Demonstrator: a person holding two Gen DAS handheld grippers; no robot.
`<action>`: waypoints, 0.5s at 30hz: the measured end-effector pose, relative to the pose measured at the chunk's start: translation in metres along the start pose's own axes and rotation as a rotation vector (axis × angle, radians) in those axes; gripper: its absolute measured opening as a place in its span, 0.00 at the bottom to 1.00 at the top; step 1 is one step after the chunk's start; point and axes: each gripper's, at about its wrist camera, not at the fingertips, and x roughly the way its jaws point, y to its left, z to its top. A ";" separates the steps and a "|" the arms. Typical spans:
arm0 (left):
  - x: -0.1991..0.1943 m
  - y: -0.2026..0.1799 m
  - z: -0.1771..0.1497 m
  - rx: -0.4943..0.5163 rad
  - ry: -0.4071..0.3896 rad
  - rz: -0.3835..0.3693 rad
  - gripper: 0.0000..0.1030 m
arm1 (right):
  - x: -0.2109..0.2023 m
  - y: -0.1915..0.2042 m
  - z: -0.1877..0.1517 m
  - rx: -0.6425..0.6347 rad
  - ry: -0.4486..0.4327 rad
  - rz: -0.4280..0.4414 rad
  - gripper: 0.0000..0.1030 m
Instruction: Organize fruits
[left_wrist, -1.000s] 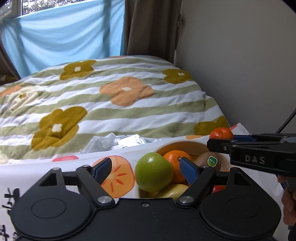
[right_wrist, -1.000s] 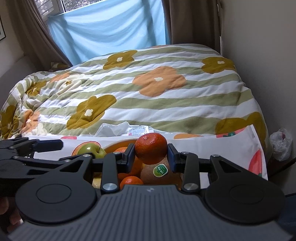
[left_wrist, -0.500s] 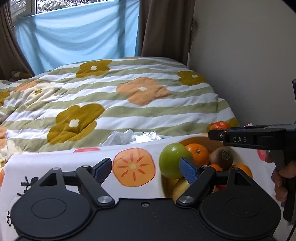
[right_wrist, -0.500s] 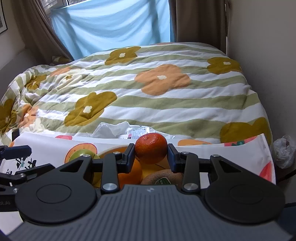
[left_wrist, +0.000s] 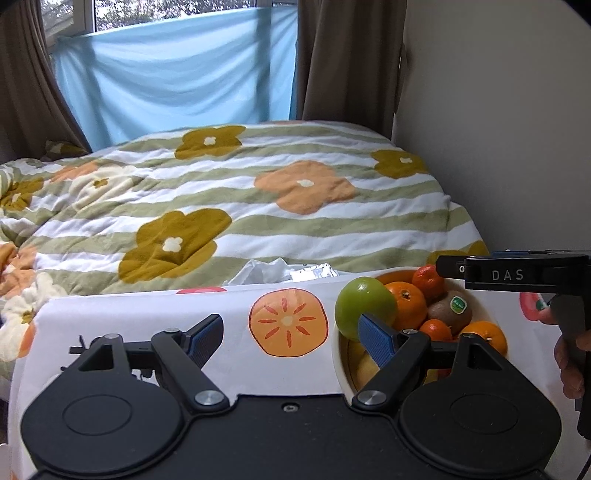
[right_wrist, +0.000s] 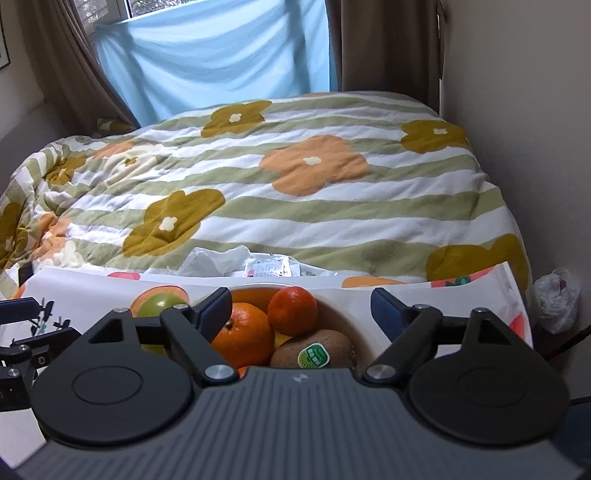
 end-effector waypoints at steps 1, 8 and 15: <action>-0.006 -0.001 0.000 -0.001 -0.008 0.004 0.81 | -0.006 0.001 0.000 -0.006 -0.010 0.003 0.94; -0.064 -0.007 -0.007 -0.002 -0.101 0.046 0.81 | -0.067 0.016 -0.002 -0.050 -0.090 0.032 0.94; -0.133 -0.010 -0.026 -0.039 -0.193 0.103 0.81 | -0.138 0.037 -0.021 -0.089 -0.151 0.082 0.96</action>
